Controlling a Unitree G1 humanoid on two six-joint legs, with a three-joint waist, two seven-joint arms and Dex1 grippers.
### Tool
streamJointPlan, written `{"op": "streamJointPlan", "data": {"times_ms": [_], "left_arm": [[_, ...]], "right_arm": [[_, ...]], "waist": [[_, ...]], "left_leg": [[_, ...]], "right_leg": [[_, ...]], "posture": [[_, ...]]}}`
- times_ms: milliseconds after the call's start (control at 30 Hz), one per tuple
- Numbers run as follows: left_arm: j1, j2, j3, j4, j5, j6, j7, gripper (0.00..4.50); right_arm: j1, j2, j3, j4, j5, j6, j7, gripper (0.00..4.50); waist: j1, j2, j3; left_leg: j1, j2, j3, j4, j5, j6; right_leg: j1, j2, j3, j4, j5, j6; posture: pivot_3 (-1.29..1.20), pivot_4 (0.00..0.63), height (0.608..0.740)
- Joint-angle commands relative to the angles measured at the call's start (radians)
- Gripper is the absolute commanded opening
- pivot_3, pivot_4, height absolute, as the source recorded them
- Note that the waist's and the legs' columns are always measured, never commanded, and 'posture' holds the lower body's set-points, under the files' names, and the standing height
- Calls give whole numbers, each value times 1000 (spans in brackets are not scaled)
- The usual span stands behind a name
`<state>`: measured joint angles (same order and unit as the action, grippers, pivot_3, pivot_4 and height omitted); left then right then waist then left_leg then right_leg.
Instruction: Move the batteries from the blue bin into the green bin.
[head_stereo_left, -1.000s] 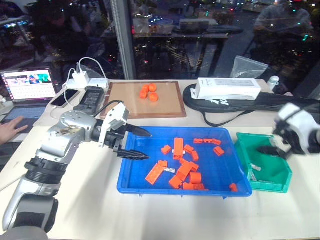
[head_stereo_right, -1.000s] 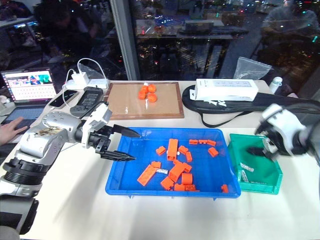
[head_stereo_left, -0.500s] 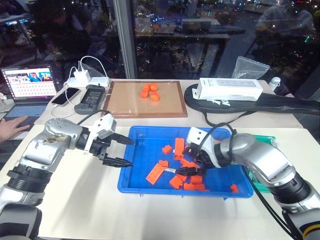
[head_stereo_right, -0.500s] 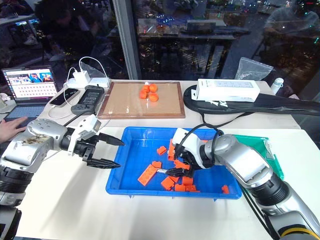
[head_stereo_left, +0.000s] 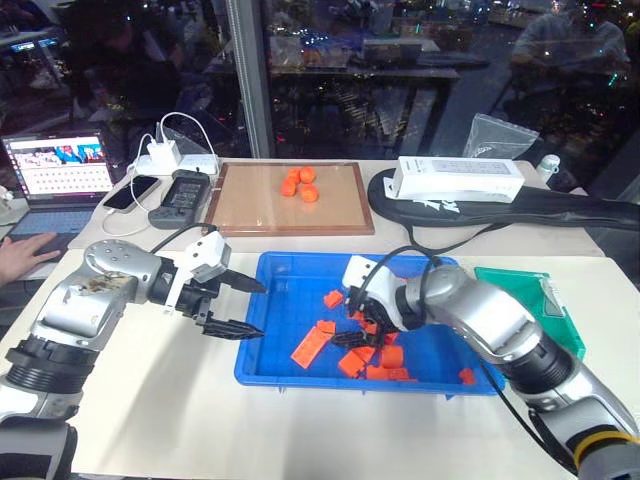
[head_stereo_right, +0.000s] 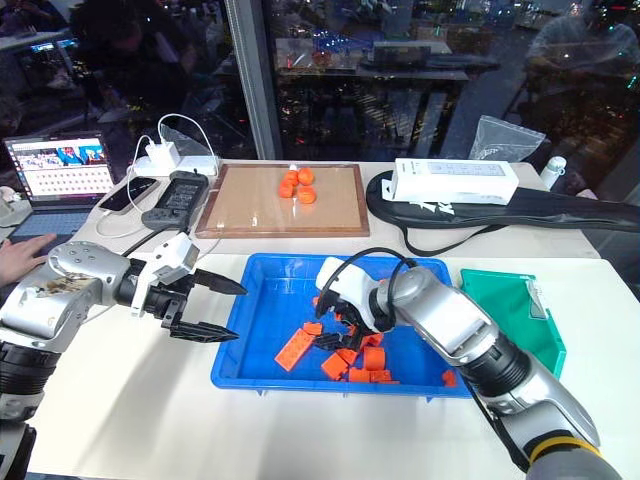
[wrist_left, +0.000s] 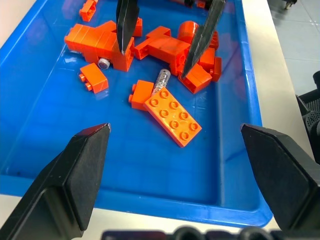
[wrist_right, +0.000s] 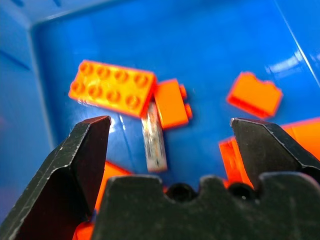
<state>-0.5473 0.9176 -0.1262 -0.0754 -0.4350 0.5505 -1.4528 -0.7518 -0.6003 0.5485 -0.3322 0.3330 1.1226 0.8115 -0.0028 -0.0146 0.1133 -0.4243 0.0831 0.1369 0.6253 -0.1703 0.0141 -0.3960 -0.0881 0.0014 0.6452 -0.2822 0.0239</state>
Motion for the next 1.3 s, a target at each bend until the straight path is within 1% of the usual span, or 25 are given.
{"op": "streamJointPlan", "data": {"times_ms": [33,133,233,300,333,367,467,567,833,1033,1300], "left_arm": [[-12,6,35,-34,-32,15,1,4500],[-13,7,33,-39,-34,20,3,4500],[-13,9,31,-42,-36,22,7,4500],[-14,10,31,-44,-36,25,9,4500],[-14,10,31,-44,-37,25,10,4500],[-14,11,31,-46,-38,26,11,4500],[-12,13,32,-49,-41,29,12,4500],[-11,15,30,-51,-43,32,13,4500],[-24,3,17,-43,-43,29,11,4500],[-28,1,13,-38,-40,23,6,4500],[-29,-1,11,-40,-40,24,3,4500]], "right_arm": [[-39,22,25,10,-27,-37,10,4450],[-51,49,61,45,-49,-63,19,4450],[-60,50,113,87,-97,-112,36,4450],[-58,48,134,111,-122,-139,45,3929],[-56,49,137,119,-129,-147,48,3751],[-56,41,148,129,-145,-152,52,3437],[-51,18,150,146,-176,-157,56,3437],[-33,6,102,126,-162,-135,58,3437],[-12,-24,67,59,-144,-80,62,3437],[-3,-49,84,28,-141,-45,83,3437],[21,-13,93,65,-152,-51,76,3437]], "waist": [[0,0,0],[-1,0,0],[-2,0,0],[-2,0,0],[-2,0,0],[-2,0,0],[-2,0,0],[-2,0,0],[-3,0,0],[-3,0,0],[-4,0,0]], "left_leg": [[0,0,0,0,0,0],[0,0,0,0,0,0],[0,0,0,0,0,0],[0,0,0,0,0,0],[0,0,0,0,0,0],[0,0,0,0,0,0],[0,0,0,0,0,0],[0,0,0,0,0,0],[0,0,0,0,0,0],[0,0,0,0,0,0],[0,0,0,0,0,0]], "right_leg": [[0,0,0,0,0,0],[0,0,0,0,0,0],[0,0,0,1,0,0],[0,0,-1,1,0,0],[0,0,-1,1,0,0],[0,0,-1,1,0,0],[0,0,-1,1,0,0],[0,0,-1,1,0,0],[0,0,-1,1,0,0],[0,0,-1,1,-1,-1],[0,0,-1,1,-1,-1]], "posture": [[0,150,693],[0,150,693],[0,150,693],[0,150,693],[0,150,693],[0,150,693],[0,150,693],[0,150,693],[0,150,693],[0,150,693],[0,150,693]]}}
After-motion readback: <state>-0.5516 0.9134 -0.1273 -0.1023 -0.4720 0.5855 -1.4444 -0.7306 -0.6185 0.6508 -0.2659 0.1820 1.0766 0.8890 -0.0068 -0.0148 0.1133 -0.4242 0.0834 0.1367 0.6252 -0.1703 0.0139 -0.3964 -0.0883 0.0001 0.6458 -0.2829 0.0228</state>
